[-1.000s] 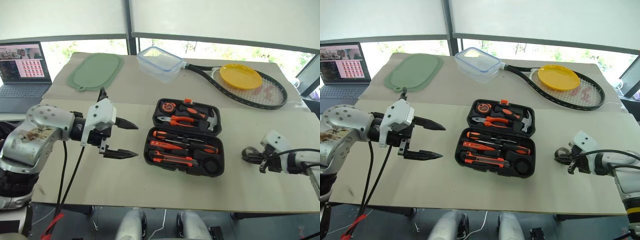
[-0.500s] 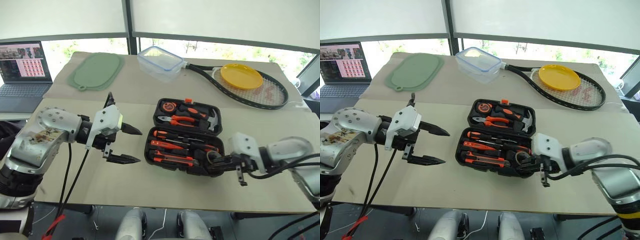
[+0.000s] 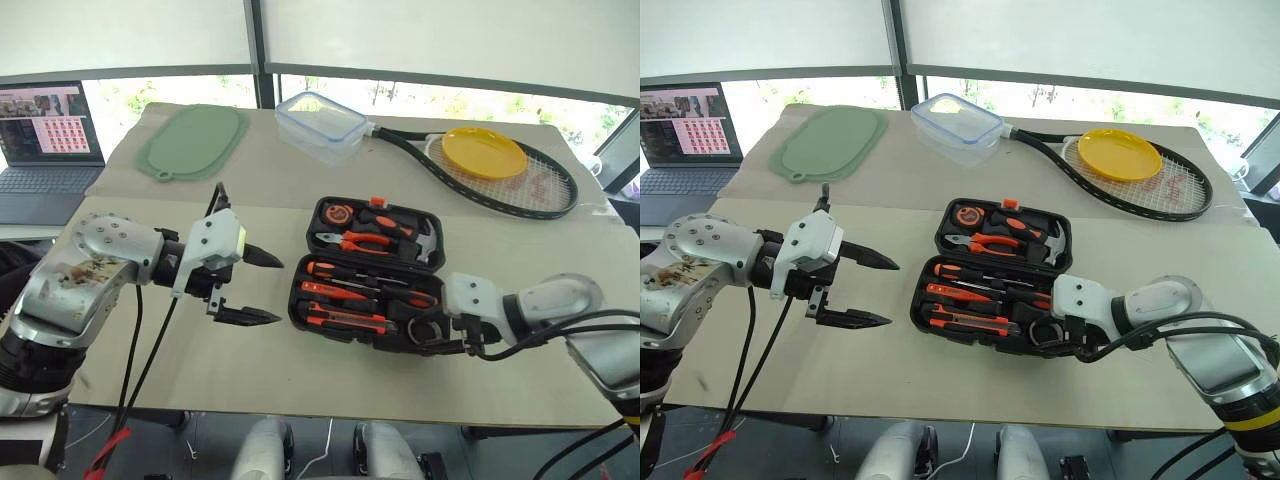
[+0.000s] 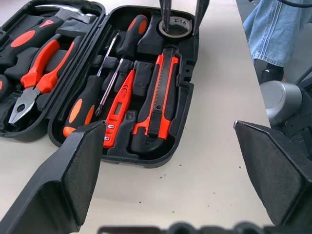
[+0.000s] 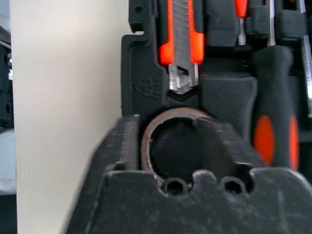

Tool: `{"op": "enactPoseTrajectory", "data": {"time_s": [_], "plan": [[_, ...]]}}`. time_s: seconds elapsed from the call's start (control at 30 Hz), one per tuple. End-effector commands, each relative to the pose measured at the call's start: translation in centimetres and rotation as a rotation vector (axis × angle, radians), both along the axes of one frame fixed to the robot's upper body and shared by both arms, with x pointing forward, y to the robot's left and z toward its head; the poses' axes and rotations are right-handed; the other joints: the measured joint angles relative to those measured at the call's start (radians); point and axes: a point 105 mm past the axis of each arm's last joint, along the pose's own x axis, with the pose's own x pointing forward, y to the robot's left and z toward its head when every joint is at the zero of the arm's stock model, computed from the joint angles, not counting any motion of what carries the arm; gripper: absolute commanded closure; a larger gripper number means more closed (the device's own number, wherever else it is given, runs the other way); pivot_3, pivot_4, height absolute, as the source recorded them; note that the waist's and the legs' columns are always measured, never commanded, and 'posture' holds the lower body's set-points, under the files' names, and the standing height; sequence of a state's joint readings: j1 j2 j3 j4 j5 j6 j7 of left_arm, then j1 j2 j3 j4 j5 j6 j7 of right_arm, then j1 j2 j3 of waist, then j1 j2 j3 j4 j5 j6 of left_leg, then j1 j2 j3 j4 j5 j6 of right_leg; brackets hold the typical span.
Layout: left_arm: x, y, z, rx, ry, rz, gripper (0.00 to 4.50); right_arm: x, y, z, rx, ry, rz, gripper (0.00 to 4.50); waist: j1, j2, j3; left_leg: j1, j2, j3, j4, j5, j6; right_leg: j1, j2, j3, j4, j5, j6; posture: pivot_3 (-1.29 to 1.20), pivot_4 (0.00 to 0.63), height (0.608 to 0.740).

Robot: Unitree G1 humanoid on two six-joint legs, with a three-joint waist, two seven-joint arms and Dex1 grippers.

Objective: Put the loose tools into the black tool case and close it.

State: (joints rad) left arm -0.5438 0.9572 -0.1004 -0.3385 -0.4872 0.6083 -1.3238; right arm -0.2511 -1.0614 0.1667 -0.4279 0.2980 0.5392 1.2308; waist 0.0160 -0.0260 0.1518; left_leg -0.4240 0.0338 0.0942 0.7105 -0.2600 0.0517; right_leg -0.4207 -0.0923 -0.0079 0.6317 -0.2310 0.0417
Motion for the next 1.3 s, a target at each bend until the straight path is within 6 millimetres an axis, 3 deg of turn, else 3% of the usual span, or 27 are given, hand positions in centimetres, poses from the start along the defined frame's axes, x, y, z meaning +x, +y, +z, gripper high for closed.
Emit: {"op": "enactPoseTrajectory", "data": {"time_s": [0.03,0.1,0.23,0.27,0.33,0.37,0.47,0.6,0.7,0.87,1.03,1.3], "plan": [[0.0,-0.1,0.8,0.004,-0.057,-0.013,0.00,-0.7,0.2,2.5,0.035,-0.028,0.027,0.58,-0.002,0.000,0.000,0.000,0.000,0.000,0.000,0.000,0.000,0.000,0.000,0.000,0.000,0.000,0.000,0.00,0.150,0.738],[0.3,0.0,0.7,0.003,-0.057,0.004,0.00,-0.4,-0.3,3.6,0.062,-0.047,-0.006,0.03,-0.003,0.000,0.000,0.000,0.000,0.000,0.000,0.000,0.000,0.000,0.000,0.000,0.000,0.000,0.000,0.00,0.150,0.738],[2.7,1.5,-1.5,0.005,-0.062,0.174,0.00,1.8,-3.1,5.4,0.159,-0.075,-0.227,0.03,-0.001,0.000,0.000,0.000,0.000,0.000,0.000,0.000,0.000,0.000,0.000,0.000,0.000,0.000,0.000,0.00,0.150,0.738],[3.4,2.1,-2.2,0.008,-0.070,0.230,0.00,2.5,-4.1,5.6,0.183,-0.084,-0.297,0.30,-0.001,0.000,0.000,0.001,0.000,0.000,0.000,0.000,0.000,0.001,-0.001,0.000,0.000,0.000,0.000,0.00,0.150,0.738],[4.7,2.9,-3.2,0.000,-0.080,0.326,0.51,3.2,-5.8,5.5,0.218,-0.082,-0.403,0.77,-0.001,0.000,0.000,0.001,-0.001,0.000,0.000,0.000,0.000,0.001,-0.001,0.000,0.000,0.000,0.000,0.00,0.150,0.738],[5.4,3.3,-3.7,-0.006,-0.078,0.375,0.69,3.5,-6.7,5.2,0.217,-0.086,-0.444,1.23,0.000,0.000,0.000,0.000,-0.001,0.000,0.000,0.000,0.000,0.001,0.000,0.000,0.000,0.000,0.000,0.00,0.150,0.738],[6.7,3.7,-5.3,-0.007,-0.075,0.440,1.70,4.2,-8.6,3.8,0.191,-0.098,-0.540,2.17,0.003,0.000,0.000,0.000,-0.001,0.000,0.000,0.000,0.000,0.000,0.000,0.000,0.000,0.000,0.000,0.00,0.150,0.738],[8.1,2.5,-7.0,-0.012,-0.083,0.460,3.24,4.8,-9.6,1.3,0.151,-0.093,-0.594,3.60,0.003,0.000,0.000,0.000,-0.001,0.001,0.000,0.000,0.000,0.000,-0.001,0.000,0.000,0.001,0.000,0.00,0.150,0.738],[9.1,0.4,-8.4,-0.021,-0.083,0.433,4.40,5.7,-8.9,-0.3,0.143,-0.101,-0.592,4.49,0.003,0.000,0.000,0.000,-0.001,0.000,0.000,0.000,0.000,0.000,-0.001,0.000,0.000,0.001,0.000,0.00,0.150,0.738],[9.1,-2.2,-8.6,-0.046,-0.055,0.370,4.40,7.2,-7.4,-1.0,0.140,-0.134,-0.557,4.49,-0.006,0.000,0.000,-0.001,-0.001,0.000,0.000,0.000,0.000,-0.001,0.000,0.001,0.001,0.001,0.001,0.00,0.150,0.738],[6.5,-3.7,-8.9,-0.054,0.015,0.238,4.40,7.3,-5.3,-0.9,0.165,-0.139,-0.465,4.49,-0.003,0.000,0.000,-0.001,-0.001,0.000,0.000,0.000,0.000,-0.001,0.000,0.001,0.001,0.001,0.001,0.00,0.150,0.738],[1.1,-2.2,-9.6,-0.009,0.121,0.108,4.40,2.7,-3.5,-1.0,0.193,-0.049,-0.266,4.49,-0.006,0.001,0.000,0.000,0.000,0.000,-0.002,0.000,0.000,-0.001,0.000,0.001,0.000,0.001,0.000,0.00,0.150,0.738]]}}
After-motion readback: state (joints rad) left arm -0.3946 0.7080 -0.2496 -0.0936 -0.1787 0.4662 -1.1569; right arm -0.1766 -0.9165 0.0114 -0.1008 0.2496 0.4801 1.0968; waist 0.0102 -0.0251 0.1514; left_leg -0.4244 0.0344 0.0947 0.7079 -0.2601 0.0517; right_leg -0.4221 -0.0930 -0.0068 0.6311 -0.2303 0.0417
